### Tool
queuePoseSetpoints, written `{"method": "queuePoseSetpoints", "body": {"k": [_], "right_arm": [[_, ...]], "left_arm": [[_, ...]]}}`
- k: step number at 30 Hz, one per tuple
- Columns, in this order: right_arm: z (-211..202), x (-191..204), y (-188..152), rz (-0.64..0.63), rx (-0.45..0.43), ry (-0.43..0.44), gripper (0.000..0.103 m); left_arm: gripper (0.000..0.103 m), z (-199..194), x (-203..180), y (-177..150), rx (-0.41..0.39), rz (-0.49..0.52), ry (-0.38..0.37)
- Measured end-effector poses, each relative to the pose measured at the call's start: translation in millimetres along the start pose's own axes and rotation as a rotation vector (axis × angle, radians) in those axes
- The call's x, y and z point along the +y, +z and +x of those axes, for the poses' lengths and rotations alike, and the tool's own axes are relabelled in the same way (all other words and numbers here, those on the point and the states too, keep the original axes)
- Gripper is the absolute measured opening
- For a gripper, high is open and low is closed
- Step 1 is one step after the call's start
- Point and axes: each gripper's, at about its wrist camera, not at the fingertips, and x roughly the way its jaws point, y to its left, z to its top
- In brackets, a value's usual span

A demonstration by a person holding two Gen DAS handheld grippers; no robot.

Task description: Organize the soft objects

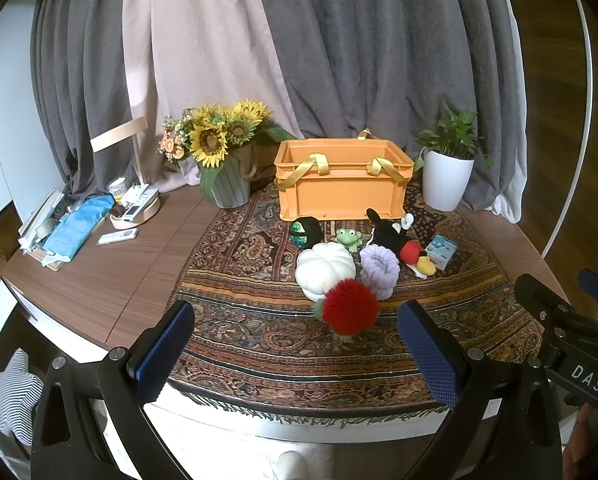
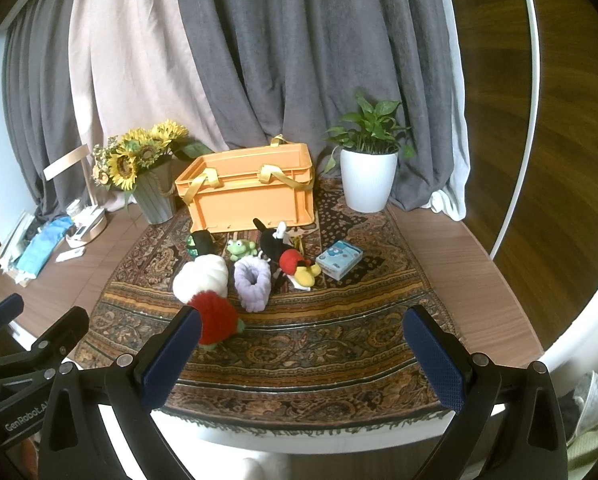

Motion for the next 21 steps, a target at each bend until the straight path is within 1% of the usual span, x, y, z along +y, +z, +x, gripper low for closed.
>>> {"method": "queuePoseSetpoints", "body": {"k": [7, 12, 16, 21], "right_arm": [[1.3, -0.3, -0.4, 0.002, 0.002, 0.002, 0.102], [5.9, -2.1, -2.4, -0.002, 0.003, 0.012, 0.102], [22.8, 0.7, -2.5, 0.0, 0.027, 0.019, 0.102], [56.7, 5.4, 1.2, 0.008, 0.061, 0.015, 0.102]], "left_arm": [[0.103, 0.8, -3.0, -2.6, 0.003, 0.001, -0.001], [0.103, 11.2, -10.1, -6.9, 0.018, 0.005, -0.011], [0.103, 24.9, -8.3, -7.1, 0.033, 0.013, -0.022], [0.103, 52.9, -6.0, -2.6, 0.053, 0.043, -0.069]]}}
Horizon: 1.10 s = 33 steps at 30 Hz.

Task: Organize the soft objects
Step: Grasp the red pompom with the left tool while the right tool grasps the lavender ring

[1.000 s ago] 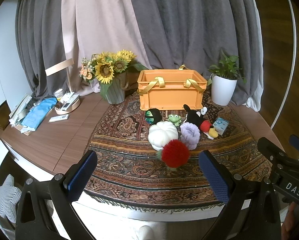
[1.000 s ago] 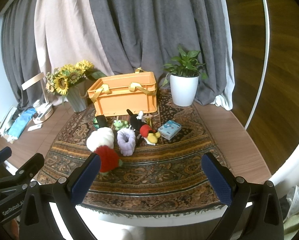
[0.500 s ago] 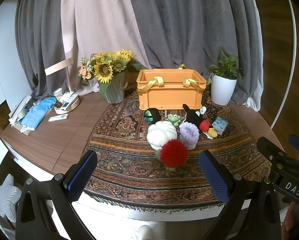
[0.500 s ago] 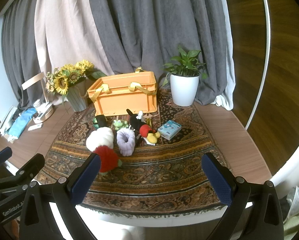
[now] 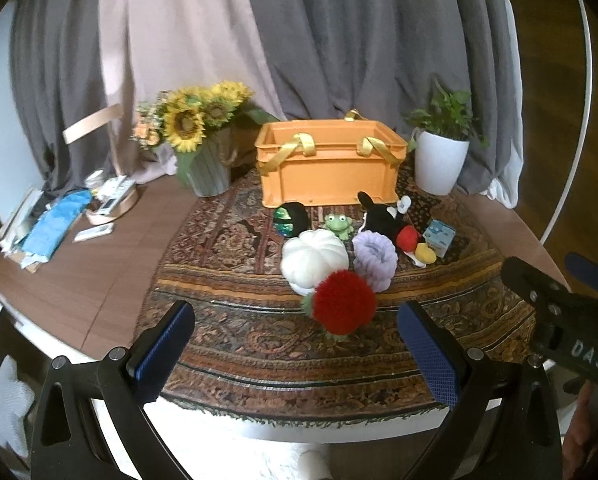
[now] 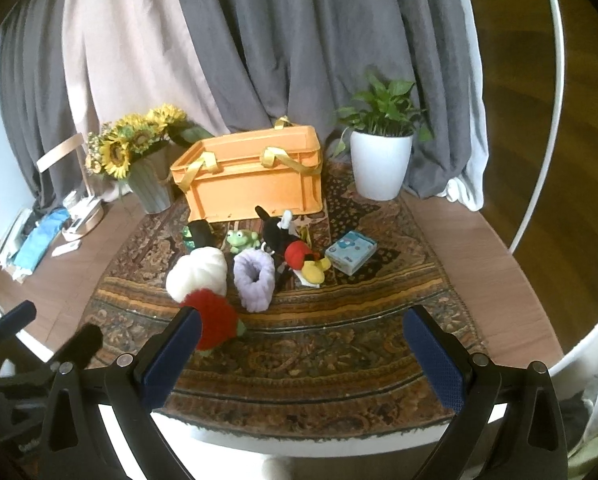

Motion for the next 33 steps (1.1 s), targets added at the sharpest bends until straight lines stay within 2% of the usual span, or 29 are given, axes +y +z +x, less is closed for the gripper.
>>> {"method": "queuePoseSetpoints", "body": {"k": [7, 11, 15, 21, 23, 25, 28, 33], "right_arm": [[42.3, 11.2, 7.7, -0.015, 0.053, 0.0, 0.101], [63.8, 17.9, 6.4, -0.016, 0.095, 0.032, 0.097], [88.3, 26.7, 6.4, -0.056, 0.149, 0.079, 0.094], [127.3, 32.3, 6.5, -0.128, 0.205, 0.167, 0.087], [139.7, 32.7, 6.7, -0.148, 0.234, 0.201, 0.082], [153.7, 32.6, 6.0, -0.169, 0.255, 0.223, 0.08], [171.4, 32.9, 4.1, -0.186, 0.284, 0.265, 0.078], [196.5, 33.8, -1.1, -0.207, 0.323, 0.33, 0.074]], "left_arm": [[0.103, 41.2, 6.7, 2.6, 0.044, 0.039, -0.048], [0.103, 65.4, 10.4, -4.5, 0.081, 0.075, -0.079], [0.103, 78.7, 7.9, -11.7, 0.079, 0.103, -0.098], [0.103, 104.1, -7.5, -25.6, 0.062, 0.127, -0.078], [0.103, 116.4, -14.8, -29.1, 0.071, 0.129, -0.059], [0.103, 126.0, -19.9, -33.3, 0.077, 0.112, -0.034], [0.103, 138.9, -26.9, -39.9, 0.095, 0.084, -0.037], [0.098, 156.8, -38.1, -46.5, 0.102, 0.047, -0.016]]}}
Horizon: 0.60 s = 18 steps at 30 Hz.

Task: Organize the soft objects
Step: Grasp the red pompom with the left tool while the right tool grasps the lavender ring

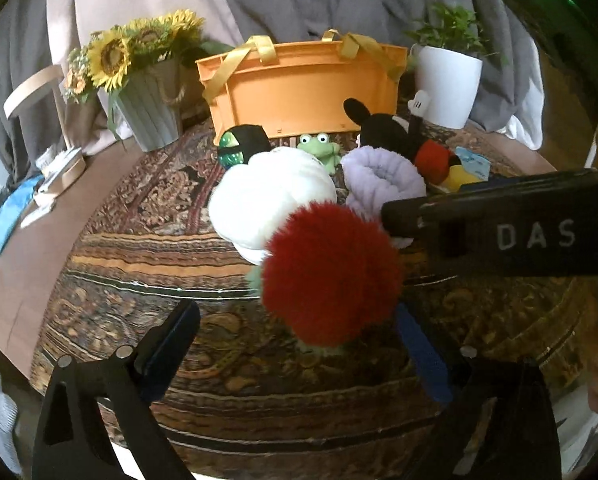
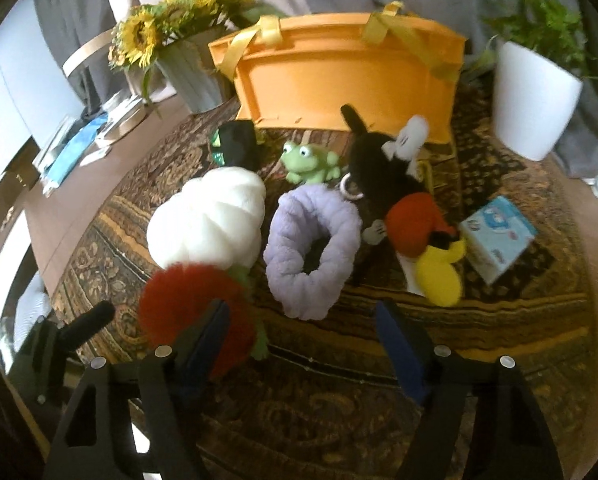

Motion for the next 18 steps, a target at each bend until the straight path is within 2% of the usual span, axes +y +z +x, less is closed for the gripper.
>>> {"method": "queuePoseSetpoints", "body": {"k": [4, 6, 11, 18], "right_arm": [[11.5, -3.3, 3.5, -0.016, 0.004, 0.039, 0.069], [15.9, -4.3, 6.6, -0.028, 0.003, 0.053, 0.069], [25.5, -7.1, 16.3, -0.055, 0.01, 0.08, 0.061], [41.8, -20.9, 25.3, -0.023, 0.043, 0.111, 0.049]], "left_arm": [[0.092, 8.3, -3.8, -2.6, -0.004, -0.027, 0.015], [0.086, 11.4, -4.4, -1.6, -0.01, -0.047, 0.019], [0.074, 21.1, -5.5, 2.7, -0.012, -0.093, 0.013], [0.065, 26.7, -8.1, 8.9, -0.02, -0.129, 0.034]]}}
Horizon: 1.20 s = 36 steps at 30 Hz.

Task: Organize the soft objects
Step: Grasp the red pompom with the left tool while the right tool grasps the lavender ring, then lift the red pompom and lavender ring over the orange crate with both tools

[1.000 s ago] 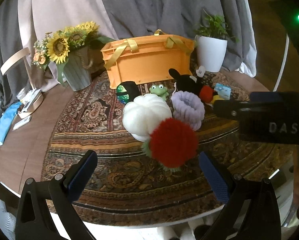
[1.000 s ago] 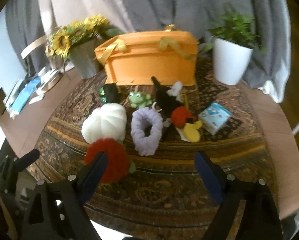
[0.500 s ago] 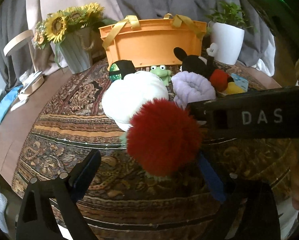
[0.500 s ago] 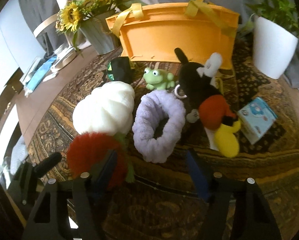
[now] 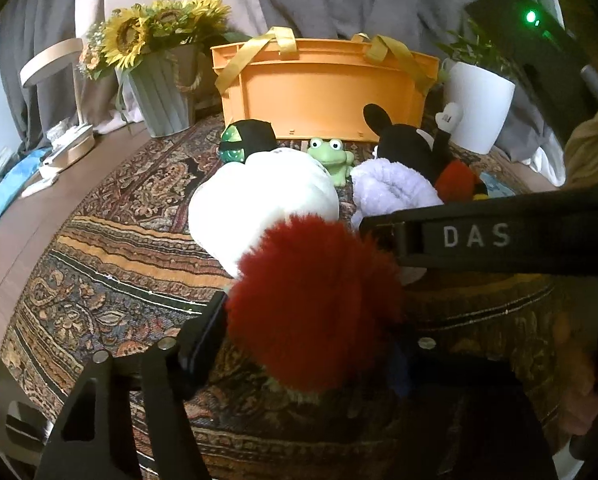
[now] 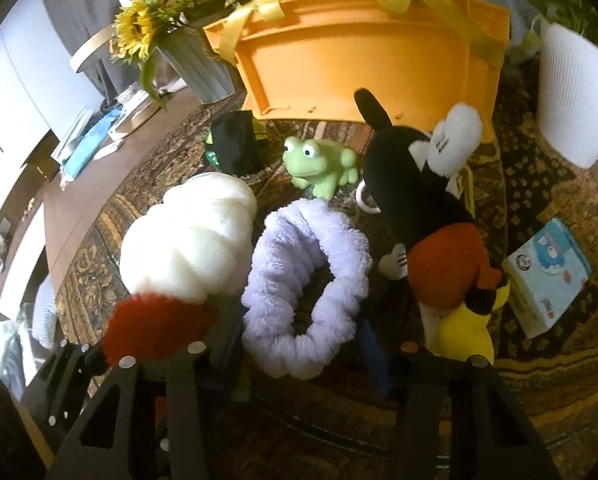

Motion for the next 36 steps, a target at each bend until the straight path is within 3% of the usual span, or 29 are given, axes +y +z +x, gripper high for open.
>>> {"method": "queuePoseSetpoints", "body": {"k": [5, 8, 12, 23, 29, 36], "right_arm": [[2.9, -8.1, 1.8, 0.002, 0.012, 0.01, 0.033], [1.1, -12.3, 0.8, 0.008, 0.015, 0.026, 0.029], [-1.5, -16.2, -2.3, 0.013, 0.022, 0.049, 0.028], [-34.0, -4.5, -9.0, -0.037, -0.007, 0.115, 0.027], [-66.0, -2.5, 0.6, -0.043, -0.071, 0.123, 0.027], [-99.1, 1.3, 20.2, -0.016, -0.17, 0.092, 0.027]], "left_arm": [[0.056, 6.3, 0.5, 2.7, 0.022, -0.046, 0.031], [0.044, 9.0, -0.4, 2.2, 0.037, -0.074, 0.023], [0.038, 9.2, 0.1, 1.9, 0.051, -0.129, 0.024], [0.036, -30.0, 1.5, 12.8, 0.008, -0.165, 0.088], [0.036, -60.5, 1.4, 37.2, -0.063, -0.166, 0.107], [0.036, -78.5, 3.7, 72.9, -0.146, -0.1, 0.104]]}}
